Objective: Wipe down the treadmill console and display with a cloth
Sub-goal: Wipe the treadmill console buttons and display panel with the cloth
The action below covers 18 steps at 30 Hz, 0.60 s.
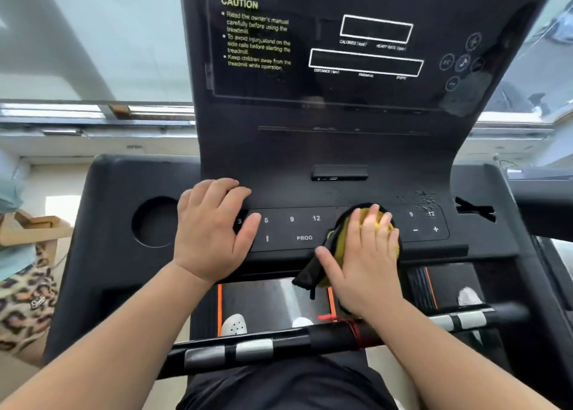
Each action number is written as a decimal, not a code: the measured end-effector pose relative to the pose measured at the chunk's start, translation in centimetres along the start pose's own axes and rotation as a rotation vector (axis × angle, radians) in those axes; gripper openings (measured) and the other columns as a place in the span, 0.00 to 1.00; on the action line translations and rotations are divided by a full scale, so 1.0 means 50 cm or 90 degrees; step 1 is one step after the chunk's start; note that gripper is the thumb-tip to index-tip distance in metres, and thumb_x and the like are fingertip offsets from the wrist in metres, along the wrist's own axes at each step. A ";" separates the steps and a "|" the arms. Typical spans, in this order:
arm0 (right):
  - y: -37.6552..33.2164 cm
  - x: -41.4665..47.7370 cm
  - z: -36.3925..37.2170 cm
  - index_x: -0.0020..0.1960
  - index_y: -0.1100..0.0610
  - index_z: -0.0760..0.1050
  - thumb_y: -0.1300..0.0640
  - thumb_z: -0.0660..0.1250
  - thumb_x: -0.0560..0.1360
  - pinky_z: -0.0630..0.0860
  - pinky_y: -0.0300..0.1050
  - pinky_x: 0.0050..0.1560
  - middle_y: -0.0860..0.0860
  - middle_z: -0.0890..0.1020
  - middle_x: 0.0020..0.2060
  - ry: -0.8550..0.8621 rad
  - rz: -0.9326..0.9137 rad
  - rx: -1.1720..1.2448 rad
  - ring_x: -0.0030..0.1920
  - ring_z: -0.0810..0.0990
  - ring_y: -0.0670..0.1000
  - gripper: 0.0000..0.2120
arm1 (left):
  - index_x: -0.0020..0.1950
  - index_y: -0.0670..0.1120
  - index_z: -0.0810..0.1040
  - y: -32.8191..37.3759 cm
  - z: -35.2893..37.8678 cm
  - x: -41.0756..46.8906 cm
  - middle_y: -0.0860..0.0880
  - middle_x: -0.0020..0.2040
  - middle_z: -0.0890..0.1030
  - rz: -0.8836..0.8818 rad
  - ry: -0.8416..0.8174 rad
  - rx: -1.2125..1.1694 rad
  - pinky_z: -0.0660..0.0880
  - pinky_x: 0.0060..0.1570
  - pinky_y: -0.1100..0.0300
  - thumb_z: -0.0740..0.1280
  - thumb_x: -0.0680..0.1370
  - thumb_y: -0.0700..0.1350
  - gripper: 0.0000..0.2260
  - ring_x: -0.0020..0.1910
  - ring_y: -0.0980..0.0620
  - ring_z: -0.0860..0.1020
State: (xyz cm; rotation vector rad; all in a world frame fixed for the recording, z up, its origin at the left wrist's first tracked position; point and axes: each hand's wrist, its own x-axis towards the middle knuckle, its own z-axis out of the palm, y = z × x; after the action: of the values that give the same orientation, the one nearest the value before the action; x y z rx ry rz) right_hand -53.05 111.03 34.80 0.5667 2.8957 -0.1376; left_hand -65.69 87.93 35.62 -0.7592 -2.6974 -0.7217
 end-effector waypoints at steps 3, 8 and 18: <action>0.051 0.040 -0.017 0.82 0.66 0.52 0.24 0.34 0.75 0.48 0.69 0.79 0.70 0.52 0.80 0.027 0.063 0.014 0.81 0.48 0.71 0.54 | 0.58 0.43 0.82 0.027 0.014 -0.004 0.44 0.59 0.81 -0.030 -0.017 0.027 0.68 0.58 0.45 0.59 0.78 0.56 0.21 0.59 0.39 0.76; 0.105 0.105 -0.051 0.84 0.61 0.44 0.22 0.27 0.71 0.44 0.67 0.81 0.66 0.45 0.82 0.010 0.039 0.023 0.82 0.43 0.68 0.56 | 0.58 0.43 0.81 0.058 0.024 -0.021 0.44 0.59 0.81 -0.105 -0.017 0.068 0.68 0.58 0.44 0.58 0.78 0.56 0.21 0.59 0.37 0.76; 0.117 0.098 -0.038 0.84 0.48 0.52 0.25 0.42 0.78 0.48 0.62 0.82 0.48 0.49 0.84 -0.043 -0.487 -0.008 0.84 0.46 0.56 0.42 | 0.59 0.45 0.80 0.165 0.090 0.004 0.45 0.61 0.79 -0.152 -0.030 0.132 0.64 0.58 0.46 0.57 0.78 0.57 0.21 0.60 0.40 0.73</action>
State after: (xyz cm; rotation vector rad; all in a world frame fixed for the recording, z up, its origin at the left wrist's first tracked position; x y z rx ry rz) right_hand -55.58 118.45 35.37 -0.5586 2.8720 -0.2309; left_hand -61.83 96.49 35.11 -0.4151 -2.8783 -0.4653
